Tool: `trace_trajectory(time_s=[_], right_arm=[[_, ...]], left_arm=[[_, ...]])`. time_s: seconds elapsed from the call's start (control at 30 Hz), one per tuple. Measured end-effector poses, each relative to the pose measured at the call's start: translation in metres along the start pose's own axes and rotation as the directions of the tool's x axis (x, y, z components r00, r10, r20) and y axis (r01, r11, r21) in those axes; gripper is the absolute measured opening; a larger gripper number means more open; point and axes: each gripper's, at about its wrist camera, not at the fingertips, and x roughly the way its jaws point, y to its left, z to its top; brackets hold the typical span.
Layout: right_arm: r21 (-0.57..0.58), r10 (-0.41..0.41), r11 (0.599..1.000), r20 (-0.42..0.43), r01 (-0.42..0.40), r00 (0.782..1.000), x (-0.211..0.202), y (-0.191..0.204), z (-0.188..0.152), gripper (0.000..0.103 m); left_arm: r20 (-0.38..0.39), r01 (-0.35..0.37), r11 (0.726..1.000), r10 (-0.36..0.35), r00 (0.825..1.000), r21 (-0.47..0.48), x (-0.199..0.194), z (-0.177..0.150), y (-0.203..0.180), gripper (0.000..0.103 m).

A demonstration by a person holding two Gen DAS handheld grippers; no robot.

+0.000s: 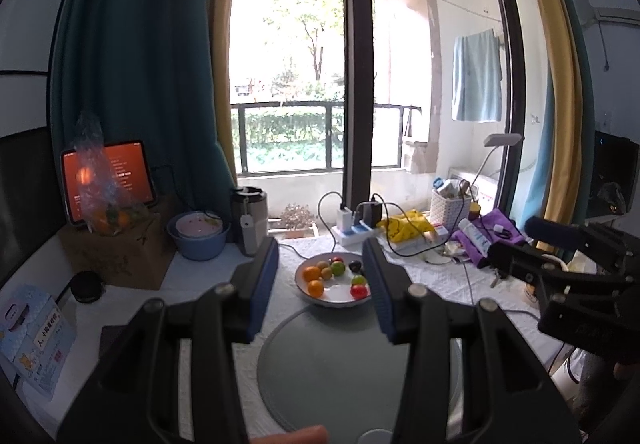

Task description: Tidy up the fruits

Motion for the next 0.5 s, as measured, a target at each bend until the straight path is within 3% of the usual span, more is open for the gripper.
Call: trace_trajectory(time_s=[0.5], right_arm=[[0.01,-0.006,1.0,0.003,0.006,1.0,-0.0007,-0.002,-0.0002,0.063]], left_arm=[[0.004,0.003,1.0,-0.003,1.0,0.0,-0.0024,0.0022,-0.0039,0.045]])
